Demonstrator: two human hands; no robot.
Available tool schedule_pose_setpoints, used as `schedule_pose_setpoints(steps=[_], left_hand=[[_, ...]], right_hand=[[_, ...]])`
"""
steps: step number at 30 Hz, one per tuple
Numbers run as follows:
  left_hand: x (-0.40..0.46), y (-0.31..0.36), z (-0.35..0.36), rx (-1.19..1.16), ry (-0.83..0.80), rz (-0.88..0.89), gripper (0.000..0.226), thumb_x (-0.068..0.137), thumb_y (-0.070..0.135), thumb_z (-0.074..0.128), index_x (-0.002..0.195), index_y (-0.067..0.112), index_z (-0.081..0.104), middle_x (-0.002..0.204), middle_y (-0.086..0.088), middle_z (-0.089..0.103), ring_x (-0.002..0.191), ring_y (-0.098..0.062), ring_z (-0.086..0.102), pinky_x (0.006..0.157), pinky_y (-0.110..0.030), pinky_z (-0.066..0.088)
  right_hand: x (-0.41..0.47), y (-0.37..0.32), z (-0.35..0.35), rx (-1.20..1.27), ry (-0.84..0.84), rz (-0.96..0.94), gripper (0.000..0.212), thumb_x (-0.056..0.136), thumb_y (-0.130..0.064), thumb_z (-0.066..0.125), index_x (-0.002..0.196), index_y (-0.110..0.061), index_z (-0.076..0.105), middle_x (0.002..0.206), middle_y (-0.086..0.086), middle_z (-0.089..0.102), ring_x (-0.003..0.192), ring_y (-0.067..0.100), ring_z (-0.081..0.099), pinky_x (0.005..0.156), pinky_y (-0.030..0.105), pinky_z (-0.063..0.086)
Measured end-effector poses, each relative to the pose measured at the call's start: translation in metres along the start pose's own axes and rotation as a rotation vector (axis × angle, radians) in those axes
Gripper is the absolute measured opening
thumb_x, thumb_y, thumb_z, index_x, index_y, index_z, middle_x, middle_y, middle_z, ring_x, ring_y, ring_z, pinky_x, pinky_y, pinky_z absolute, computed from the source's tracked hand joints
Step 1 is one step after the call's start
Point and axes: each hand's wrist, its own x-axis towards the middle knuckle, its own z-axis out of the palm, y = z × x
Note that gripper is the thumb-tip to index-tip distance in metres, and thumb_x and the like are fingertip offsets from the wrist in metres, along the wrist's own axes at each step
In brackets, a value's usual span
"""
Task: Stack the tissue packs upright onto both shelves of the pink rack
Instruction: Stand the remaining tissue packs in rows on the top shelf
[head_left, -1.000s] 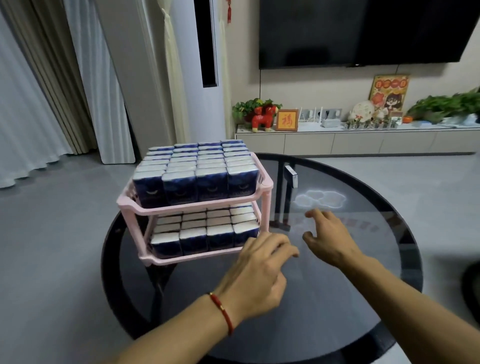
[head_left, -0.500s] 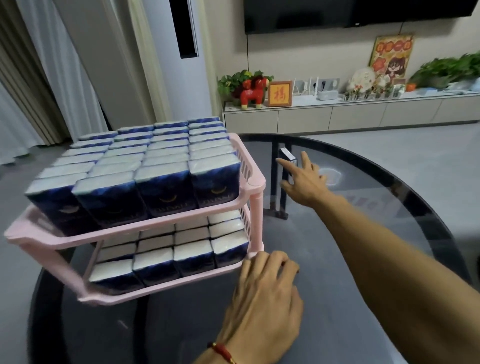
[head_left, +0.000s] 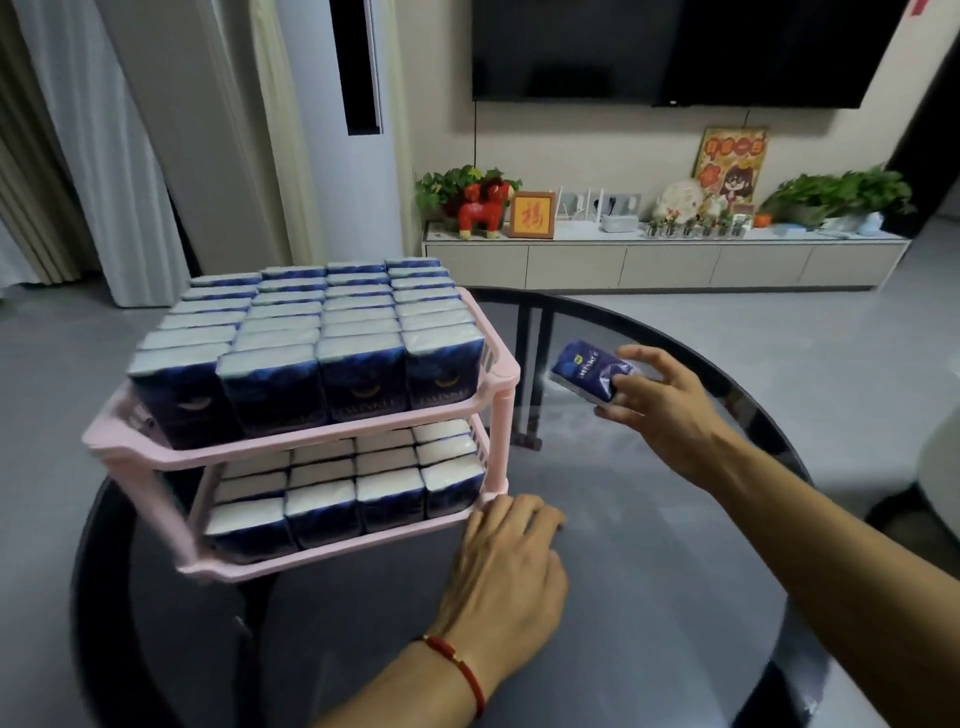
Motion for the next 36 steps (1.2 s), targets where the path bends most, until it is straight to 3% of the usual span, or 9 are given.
schedule_pose_setpoints(steps=[2,5,8,11,19,26,29,31,36], left_hand=[[-0.003,0.005,-0.01,-0.186,0.001,-0.097,0.023,0.096,0.017,0.051,0.115,0.023,0.063,0.115,0.01,0.058,0.111,-0.01,0.051,0.107,-0.027,0.039],[-0.007,0.022,-0.039,-0.529,0.088,-0.286,0.018,0.096,0.021,0.062,0.114,0.026,0.065,0.114,0.012,0.063,0.105,-0.003,0.059,0.091,-0.016,0.048],[-0.015,0.041,-0.072,-1.133,0.111,-0.457,0.03,0.09,0.039,0.069,0.116,0.023,0.072,0.11,0.0,0.075,0.1,-0.017,0.071,0.082,-0.029,0.058],[-0.036,0.049,-0.099,-1.475,0.141,-0.481,0.03,0.102,0.025,0.059,0.127,0.012,0.068,0.116,-0.012,0.075,0.107,-0.026,0.072,0.092,-0.041,0.056],[-0.067,0.019,-0.142,-1.398,0.283,-0.564,0.041,0.096,-0.008,0.049,0.126,0.011,0.068,0.121,-0.018,0.073,0.108,-0.029,0.068,0.094,-0.047,0.05],[-0.09,-0.009,-0.188,-1.071,0.514,-0.432,0.044,0.073,-0.003,0.066,0.112,0.016,0.074,0.11,-0.006,0.077,0.105,-0.023,0.071,0.087,-0.04,0.06],[-0.09,-0.028,-0.221,-0.808,0.676,-0.313,0.039,0.082,-0.011,0.064,0.105,0.019,0.073,0.103,0.004,0.077,0.099,-0.012,0.072,0.08,-0.022,0.058],[-0.086,-0.041,-0.24,-0.655,0.703,-0.275,0.039,0.087,-0.014,0.062,0.109,0.017,0.072,0.107,0.006,0.077,0.1,-0.008,0.072,0.084,-0.021,0.057],[-0.07,-0.062,-0.259,-0.409,0.628,-0.225,0.038,0.092,-0.003,0.066,0.118,0.024,0.072,0.121,0.006,0.071,0.115,-0.007,0.065,0.096,-0.021,0.054]], right_hand=[[-0.038,-0.015,-0.002,-0.028,-0.056,-0.018,0.042,0.094,0.004,0.061,0.132,-0.015,0.057,0.118,0.017,0.067,0.101,0.034,0.073,0.085,0.041,0.062],[-0.095,-0.033,0.006,-0.452,-0.072,-0.271,0.044,0.092,0.0,0.068,0.13,-0.022,0.064,0.12,0.0,0.072,0.109,0.02,0.071,0.09,0.033,0.06],[-0.148,-0.039,0.025,-0.904,-0.168,-0.741,0.043,0.087,-0.009,0.072,0.127,-0.022,0.067,0.123,-0.01,0.068,0.11,0.007,0.066,0.094,0.022,0.054],[-0.183,-0.032,0.047,-1.206,-0.389,-0.938,0.047,0.087,-0.027,0.071,0.133,-0.028,0.063,0.137,-0.013,0.06,0.122,0.005,0.053,0.101,0.016,0.045],[-0.2,-0.016,0.09,-0.95,-0.283,-0.994,0.037,0.085,-0.002,0.065,0.118,-0.019,0.063,0.136,-0.008,0.056,0.126,0.011,0.052,0.102,0.02,0.046],[-0.174,-0.014,0.135,-0.913,-0.274,-0.94,0.055,0.082,0.001,0.068,0.131,-0.022,0.057,0.14,-0.009,0.051,0.129,0.012,0.049,0.102,0.009,0.04],[-0.153,-0.024,0.157,-0.979,-0.204,-0.971,0.064,0.082,-0.005,0.069,0.141,-0.023,0.052,0.153,-0.005,0.043,0.141,0.019,0.039,0.115,0.037,0.04],[-0.143,-0.032,0.17,-1.081,-0.158,-0.977,0.069,0.084,-0.019,0.064,0.149,-0.029,0.044,0.162,-0.002,0.032,0.15,0.023,0.026,0.124,0.053,0.02],[-0.128,-0.034,0.185,-1.323,-0.135,-0.903,0.077,0.084,-0.048,0.049,0.157,-0.042,0.023,0.169,-0.002,0.016,0.157,0.03,0.006,0.123,0.06,-0.009]])
